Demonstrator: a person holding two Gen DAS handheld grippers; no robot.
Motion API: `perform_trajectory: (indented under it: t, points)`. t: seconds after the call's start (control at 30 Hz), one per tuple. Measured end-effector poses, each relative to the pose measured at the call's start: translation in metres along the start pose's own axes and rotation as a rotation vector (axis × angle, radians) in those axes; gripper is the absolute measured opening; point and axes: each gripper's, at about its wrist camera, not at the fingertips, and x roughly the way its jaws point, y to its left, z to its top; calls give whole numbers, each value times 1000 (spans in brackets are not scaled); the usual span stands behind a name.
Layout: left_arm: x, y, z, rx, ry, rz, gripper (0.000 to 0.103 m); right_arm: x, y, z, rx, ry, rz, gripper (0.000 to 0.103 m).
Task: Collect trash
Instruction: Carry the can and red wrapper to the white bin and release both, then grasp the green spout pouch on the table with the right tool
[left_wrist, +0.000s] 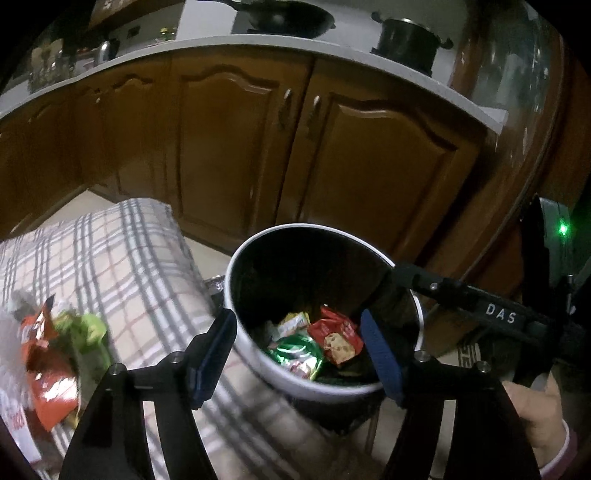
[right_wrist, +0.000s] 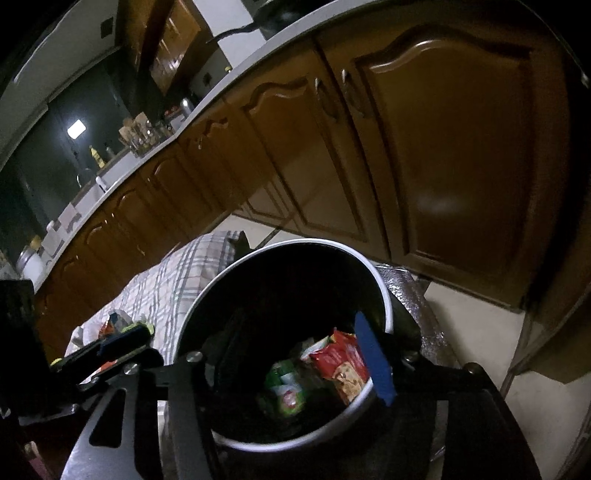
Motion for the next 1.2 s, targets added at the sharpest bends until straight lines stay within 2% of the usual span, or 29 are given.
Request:
perform_trajectory:
  t: [0.13,0.27,0.47,0.87,1.07,1.2]
  points:
    - [-24,11,-19,-34,-11,8,69,-11,7,-7,8,-19,11,66]
    - [-52,27,-44,-77,-24,41,70,-21,23,-22,6,-31,31,75]
    - [-92,57,-78,-138,-30,83,71,-25,54,-49,-11,-16,75,82]
    - [-157,104,-124,-231,-65,226,71,-3,125,-94,-97,77,160,85]
    - [-176,126,-132,-295,-67,264,71,7,150,-103,-138,97,180,85]
    - [-174,136,-131,-314,-65,281,71,13,163,-102,-165,105,190,84]
